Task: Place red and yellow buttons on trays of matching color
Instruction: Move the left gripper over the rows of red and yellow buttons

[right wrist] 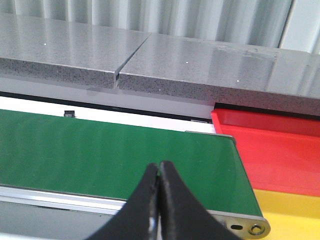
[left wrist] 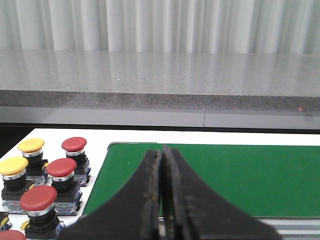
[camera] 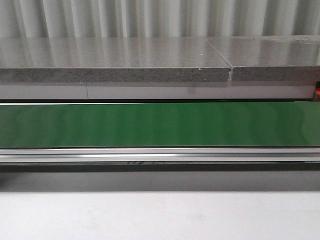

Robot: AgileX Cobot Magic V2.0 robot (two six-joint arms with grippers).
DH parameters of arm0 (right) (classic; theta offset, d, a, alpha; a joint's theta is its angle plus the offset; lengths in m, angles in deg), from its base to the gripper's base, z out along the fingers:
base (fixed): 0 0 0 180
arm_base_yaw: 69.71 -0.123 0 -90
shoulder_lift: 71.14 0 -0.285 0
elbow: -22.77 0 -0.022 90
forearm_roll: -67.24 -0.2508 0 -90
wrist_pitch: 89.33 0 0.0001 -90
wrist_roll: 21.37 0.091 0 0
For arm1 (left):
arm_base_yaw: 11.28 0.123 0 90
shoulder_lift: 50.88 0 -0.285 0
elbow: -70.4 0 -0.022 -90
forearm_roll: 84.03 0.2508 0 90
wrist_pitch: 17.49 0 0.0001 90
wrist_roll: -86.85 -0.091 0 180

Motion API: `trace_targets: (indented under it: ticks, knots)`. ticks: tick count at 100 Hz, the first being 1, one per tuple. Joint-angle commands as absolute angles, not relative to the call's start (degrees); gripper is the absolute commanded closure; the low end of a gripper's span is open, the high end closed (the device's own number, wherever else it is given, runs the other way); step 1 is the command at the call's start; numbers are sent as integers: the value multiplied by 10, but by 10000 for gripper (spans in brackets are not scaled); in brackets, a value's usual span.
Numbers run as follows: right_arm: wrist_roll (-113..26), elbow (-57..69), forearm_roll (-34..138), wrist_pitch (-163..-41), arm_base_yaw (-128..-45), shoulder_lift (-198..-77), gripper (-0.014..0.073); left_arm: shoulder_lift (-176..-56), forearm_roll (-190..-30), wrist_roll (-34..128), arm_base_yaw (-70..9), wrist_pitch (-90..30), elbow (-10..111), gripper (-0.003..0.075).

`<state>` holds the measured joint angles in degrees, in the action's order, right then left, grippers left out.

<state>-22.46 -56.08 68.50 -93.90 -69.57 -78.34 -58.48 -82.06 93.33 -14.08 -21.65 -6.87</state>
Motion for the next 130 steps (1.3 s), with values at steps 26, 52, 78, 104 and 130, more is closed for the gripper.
trace_targets:
  ticks: [26, 52, 78, 104, 130]
  knots:
    - [-226, -558, 689, -893, -693, -775, 662, -563, -820, 938, -142, -163, -95, 740]
    - [-226, -558, 689, -893, -693, -775, 662, -567, -819, 938, -142, -171, -60, 740]
    - [-226, -558, 689, -893, -693, -775, 662, -641, -844, 938, -142, -350, 100, 740]
    - [-226, -558, 689, -893, -693, -775, 662, -793, -844, 938, -142, -617, 281, 740]
    - [-226, -558, 689, -893, -693, -775, 662, -878, -846, 938, -142, -660, 327, 740]
